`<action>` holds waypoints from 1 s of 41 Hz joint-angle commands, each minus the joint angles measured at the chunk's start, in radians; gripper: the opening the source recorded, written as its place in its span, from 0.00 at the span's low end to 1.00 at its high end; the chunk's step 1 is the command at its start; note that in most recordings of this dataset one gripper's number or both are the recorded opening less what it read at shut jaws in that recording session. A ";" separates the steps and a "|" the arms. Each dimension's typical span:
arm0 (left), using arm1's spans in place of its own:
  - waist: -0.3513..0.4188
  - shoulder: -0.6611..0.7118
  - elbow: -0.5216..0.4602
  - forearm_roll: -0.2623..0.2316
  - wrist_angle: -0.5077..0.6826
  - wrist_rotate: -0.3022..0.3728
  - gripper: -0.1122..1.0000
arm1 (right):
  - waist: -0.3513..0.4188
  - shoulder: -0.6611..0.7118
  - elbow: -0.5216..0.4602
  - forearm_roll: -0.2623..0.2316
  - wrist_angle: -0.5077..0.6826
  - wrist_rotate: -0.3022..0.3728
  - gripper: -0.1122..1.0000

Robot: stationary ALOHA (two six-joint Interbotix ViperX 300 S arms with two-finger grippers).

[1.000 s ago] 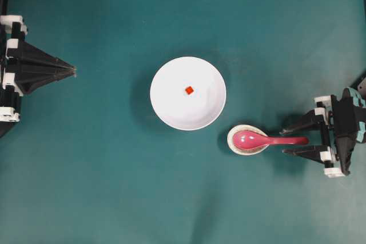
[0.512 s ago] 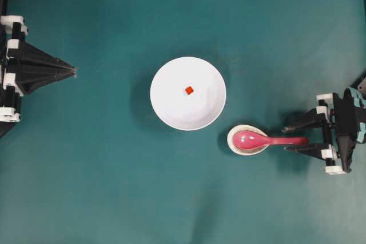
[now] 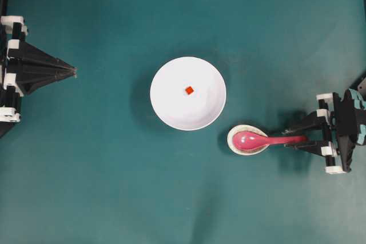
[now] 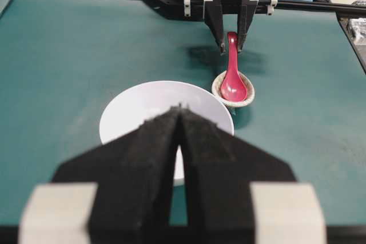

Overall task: Grip the spoon and scoop the red block from the bowl with right arm.
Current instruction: 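Lower the open right gripper around the pink spoon handle, then close the right gripper on the spoon handle and lift it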

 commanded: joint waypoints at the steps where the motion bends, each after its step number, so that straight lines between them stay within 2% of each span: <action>1: 0.003 0.006 -0.026 0.002 -0.005 0.002 0.10 | 0.005 -0.005 -0.009 0.003 -0.005 -0.002 0.47; 9: 0.003 0.006 -0.026 0.002 -0.005 0.002 0.10 | 0.005 -0.005 -0.011 0.003 -0.009 -0.011 0.45; 20: 0.002 0.006 -0.026 0.002 -0.005 0.002 0.10 | 0.005 -0.009 -0.014 0.005 -0.009 -0.025 0.34; 29: 0.015 0.006 -0.028 0.002 -0.005 0.002 0.10 | -0.006 -0.100 -0.049 0.020 -0.005 -0.034 0.32; 36: 0.020 0.006 -0.026 0.002 -0.005 0.002 0.10 | -0.084 -0.229 -0.095 0.035 0.066 -0.106 0.32; 41: 0.020 0.006 -0.026 0.002 -0.003 0.002 0.10 | -0.195 -0.333 -0.147 0.034 0.235 -0.207 0.32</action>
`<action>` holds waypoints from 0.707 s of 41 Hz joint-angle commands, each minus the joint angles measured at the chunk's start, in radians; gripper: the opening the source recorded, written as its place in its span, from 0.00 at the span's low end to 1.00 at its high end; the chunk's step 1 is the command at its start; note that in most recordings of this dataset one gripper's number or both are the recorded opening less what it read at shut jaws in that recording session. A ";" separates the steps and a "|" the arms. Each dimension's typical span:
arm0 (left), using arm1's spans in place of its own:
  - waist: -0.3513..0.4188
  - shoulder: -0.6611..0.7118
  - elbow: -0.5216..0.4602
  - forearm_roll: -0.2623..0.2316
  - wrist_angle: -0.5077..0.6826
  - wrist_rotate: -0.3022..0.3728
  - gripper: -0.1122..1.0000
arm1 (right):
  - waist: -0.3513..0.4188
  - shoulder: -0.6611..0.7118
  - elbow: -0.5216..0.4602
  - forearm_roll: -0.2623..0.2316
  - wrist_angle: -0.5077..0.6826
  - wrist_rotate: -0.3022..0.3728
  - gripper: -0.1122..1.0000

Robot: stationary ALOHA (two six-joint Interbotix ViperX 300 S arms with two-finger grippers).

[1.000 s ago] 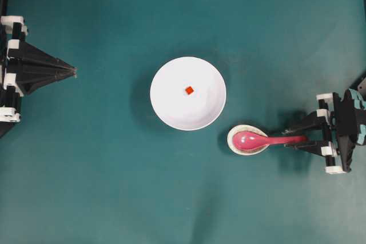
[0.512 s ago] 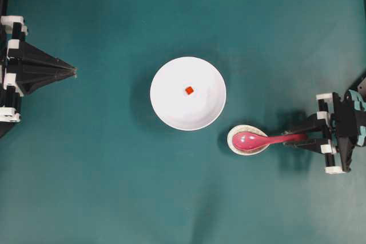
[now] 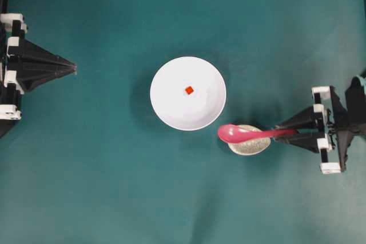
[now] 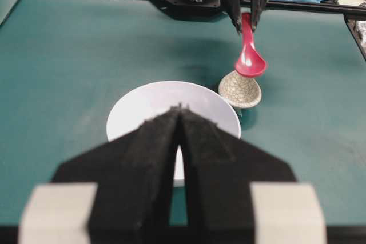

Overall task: Grip the spoon and scoop the red block from the bowl with right arm.
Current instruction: 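Close the right gripper on the spoon handle and lift it, then carry the spoon left and lower its bowl into the white bowl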

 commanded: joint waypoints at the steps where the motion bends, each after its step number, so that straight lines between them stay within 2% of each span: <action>1: 0.005 0.006 -0.026 0.000 0.000 0.002 0.10 | -0.083 -0.083 -0.060 0.000 0.126 -0.057 0.32; 7: 0.005 0.006 -0.026 0.002 0.026 0.002 0.10 | -0.264 -0.189 -0.166 -0.003 0.468 -0.207 0.32; 13: 0.006 0.006 -0.026 0.002 0.037 0.002 0.10 | -0.457 -0.244 -0.308 -0.003 0.831 -0.288 0.32; 19: 0.005 0.006 -0.026 0.002 0.040 0.002 0.10 | -0.617 -0.216 -0.468 -0.005 1.131 -0.287 0.32; 24: 0.005 0.011 -0.026 0.002 0.040 0.002 0.10 | -0.699 -0.143 -0.586 -0.008 1.296 -0.268 0.32; 29: 0.005 0.015 -0.025 0.002 0.040 0.002 0.10 | -0.741 -0.034 -0.689 -0.025 1.430 -0.225 0.32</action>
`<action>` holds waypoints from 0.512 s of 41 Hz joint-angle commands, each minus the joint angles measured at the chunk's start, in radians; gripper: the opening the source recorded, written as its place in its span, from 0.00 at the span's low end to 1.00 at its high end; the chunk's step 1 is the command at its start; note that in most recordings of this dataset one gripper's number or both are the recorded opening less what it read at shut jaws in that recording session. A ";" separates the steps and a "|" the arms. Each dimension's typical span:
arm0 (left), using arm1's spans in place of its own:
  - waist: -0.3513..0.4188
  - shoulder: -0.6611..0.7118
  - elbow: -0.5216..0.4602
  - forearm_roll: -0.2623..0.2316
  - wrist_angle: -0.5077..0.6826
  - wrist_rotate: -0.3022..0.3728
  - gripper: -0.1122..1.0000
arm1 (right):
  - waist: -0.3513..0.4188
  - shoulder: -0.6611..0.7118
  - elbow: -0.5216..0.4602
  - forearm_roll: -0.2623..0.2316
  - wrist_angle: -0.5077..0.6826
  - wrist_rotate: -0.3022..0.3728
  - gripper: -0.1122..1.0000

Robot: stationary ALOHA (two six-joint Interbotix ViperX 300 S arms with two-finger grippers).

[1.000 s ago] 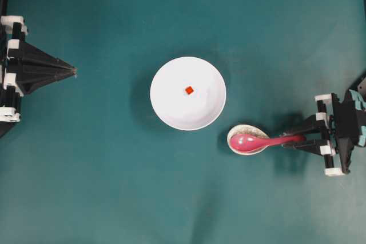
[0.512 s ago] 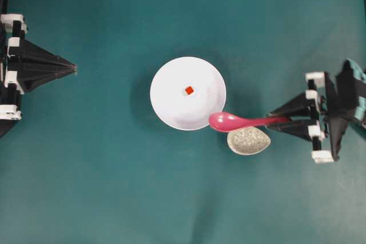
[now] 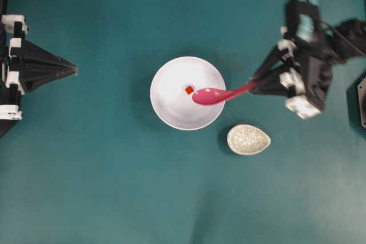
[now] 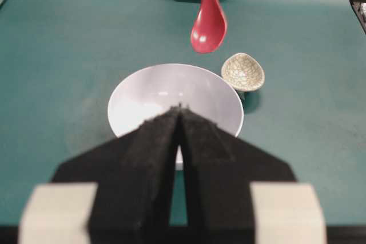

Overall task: Grip the spoon and scoop the red block from the bowl with right arm.
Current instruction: 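Carry the spoon left and lower its bowl into the white bowl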

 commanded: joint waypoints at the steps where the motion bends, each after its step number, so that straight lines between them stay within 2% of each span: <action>1: 0.003 0.011 -0.025 0.002 -0.005 0.000 0.10 | -0.023 0.080 -0.104 -0.018 0.104 0.029 0.32; 8: 0.002 0.012 -0.025 0.002 -0.005 0.002 0.10 | -0.023 0.236 -0.256 -0.124 0.268 0.124 0.32; 11: 0.003 0.012 -0.025 0.002 -0.006 0.002 0.10 | -0.023 0.293 -0.314 -0.196 0.328 0.181 0.32; 17: 0.003 0.014 -0.025 0.002 -0.008 0.002 0.10 | -0.006 0.365 -0.371 -0.356 0.397 0.267 0.32; 21: 0.003 0.014 -0.025 0.002 -0.009 0.002 0.10 | 0.009 0.388 -0.382 -0.420 0.399 0.290 0.32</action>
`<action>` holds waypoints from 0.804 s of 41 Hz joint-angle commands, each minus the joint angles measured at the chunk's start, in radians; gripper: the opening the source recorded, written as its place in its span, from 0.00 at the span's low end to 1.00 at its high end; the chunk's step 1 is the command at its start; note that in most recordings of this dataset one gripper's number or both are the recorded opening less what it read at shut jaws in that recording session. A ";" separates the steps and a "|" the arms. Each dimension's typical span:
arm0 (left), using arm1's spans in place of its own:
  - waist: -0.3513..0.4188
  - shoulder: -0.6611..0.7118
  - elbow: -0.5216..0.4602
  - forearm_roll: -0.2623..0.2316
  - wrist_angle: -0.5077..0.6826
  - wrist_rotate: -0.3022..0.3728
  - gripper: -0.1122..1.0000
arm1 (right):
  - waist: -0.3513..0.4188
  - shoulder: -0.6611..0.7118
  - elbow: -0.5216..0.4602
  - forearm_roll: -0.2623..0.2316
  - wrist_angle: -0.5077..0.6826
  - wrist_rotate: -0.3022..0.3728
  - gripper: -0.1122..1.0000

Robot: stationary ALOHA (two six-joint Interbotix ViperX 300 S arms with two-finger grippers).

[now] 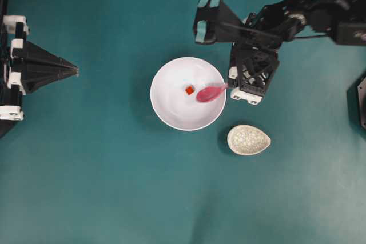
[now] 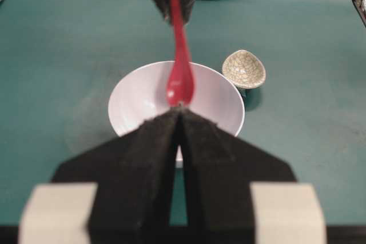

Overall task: Grip the spoon and scoop the red block from the bowl with right arm.
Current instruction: 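Carry the spoon left and lower its bowl into the white bowl, then push the spoon tip under the red cube inside the white bowl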

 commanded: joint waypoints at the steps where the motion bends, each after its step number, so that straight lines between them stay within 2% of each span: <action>1: 0.003 0.008 -0.023 0.002 -0.009 0.000 0.10 | 0.021 0.005 -0.035 -0.063 0.000 0.015 0.32; 6: 0.002 0.008 -0.023 0.002 -0.008 0.002 0.10 | 0.029 0.021 -0.031 -0.080 -0.021 0.017 0.32; 25: 0.002 0.008 -0.021 0.002 -0.008 0.002 0.10 | 0.035 0.080 -0.035 -0.080 -0.206 0.023 0.32; 33: 0.003 0.009 -0.021 0.002 -0.008 0.003 0.10 | 0.071 0.080 -0.034 -0.077 -0.229 0.023 0.32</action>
